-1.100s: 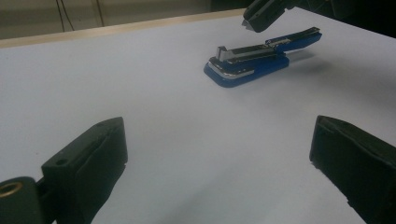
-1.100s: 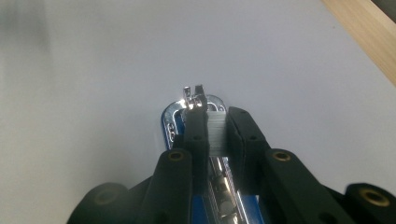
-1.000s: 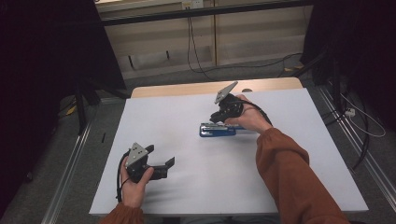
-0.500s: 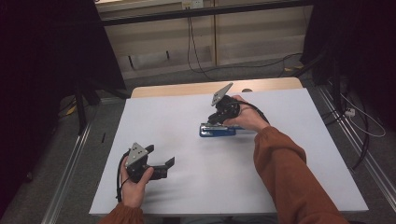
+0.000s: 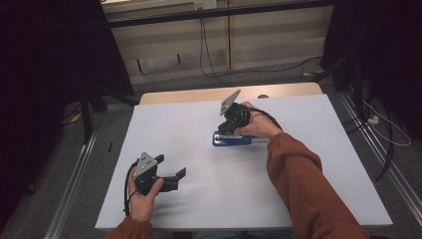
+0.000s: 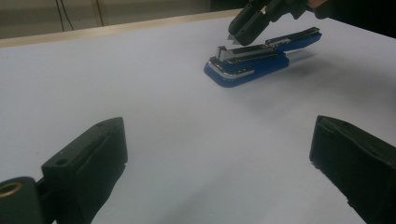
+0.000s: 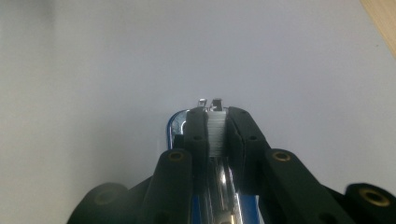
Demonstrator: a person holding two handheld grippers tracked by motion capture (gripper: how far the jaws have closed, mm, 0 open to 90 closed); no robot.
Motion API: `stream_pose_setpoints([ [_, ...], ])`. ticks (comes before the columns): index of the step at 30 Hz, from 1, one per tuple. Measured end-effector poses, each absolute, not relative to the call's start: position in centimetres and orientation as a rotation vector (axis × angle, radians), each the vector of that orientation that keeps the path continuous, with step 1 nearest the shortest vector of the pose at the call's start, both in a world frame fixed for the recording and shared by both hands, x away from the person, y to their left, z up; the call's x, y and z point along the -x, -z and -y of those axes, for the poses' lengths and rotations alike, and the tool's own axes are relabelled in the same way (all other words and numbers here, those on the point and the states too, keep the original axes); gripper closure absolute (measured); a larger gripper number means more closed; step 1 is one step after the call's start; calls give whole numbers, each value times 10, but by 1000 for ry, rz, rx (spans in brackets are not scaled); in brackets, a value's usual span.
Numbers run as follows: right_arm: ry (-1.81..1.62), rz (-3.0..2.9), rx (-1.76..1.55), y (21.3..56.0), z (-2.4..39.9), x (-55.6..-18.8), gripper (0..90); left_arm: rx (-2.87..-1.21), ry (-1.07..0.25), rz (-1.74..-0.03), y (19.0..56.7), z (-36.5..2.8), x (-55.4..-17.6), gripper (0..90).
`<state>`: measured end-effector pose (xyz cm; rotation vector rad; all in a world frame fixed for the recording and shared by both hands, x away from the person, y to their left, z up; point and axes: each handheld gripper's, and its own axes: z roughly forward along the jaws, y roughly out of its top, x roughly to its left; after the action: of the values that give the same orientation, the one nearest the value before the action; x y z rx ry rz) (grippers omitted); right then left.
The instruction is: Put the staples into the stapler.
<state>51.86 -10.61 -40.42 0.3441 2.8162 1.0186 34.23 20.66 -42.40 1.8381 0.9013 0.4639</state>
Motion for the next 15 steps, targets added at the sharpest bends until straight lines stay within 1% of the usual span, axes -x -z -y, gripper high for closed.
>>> stream_pose_setpoints([
  [15,-973,-2832,-292,411,104,-522,792,-1833,-463,-901,424,-207,-342,43],
])
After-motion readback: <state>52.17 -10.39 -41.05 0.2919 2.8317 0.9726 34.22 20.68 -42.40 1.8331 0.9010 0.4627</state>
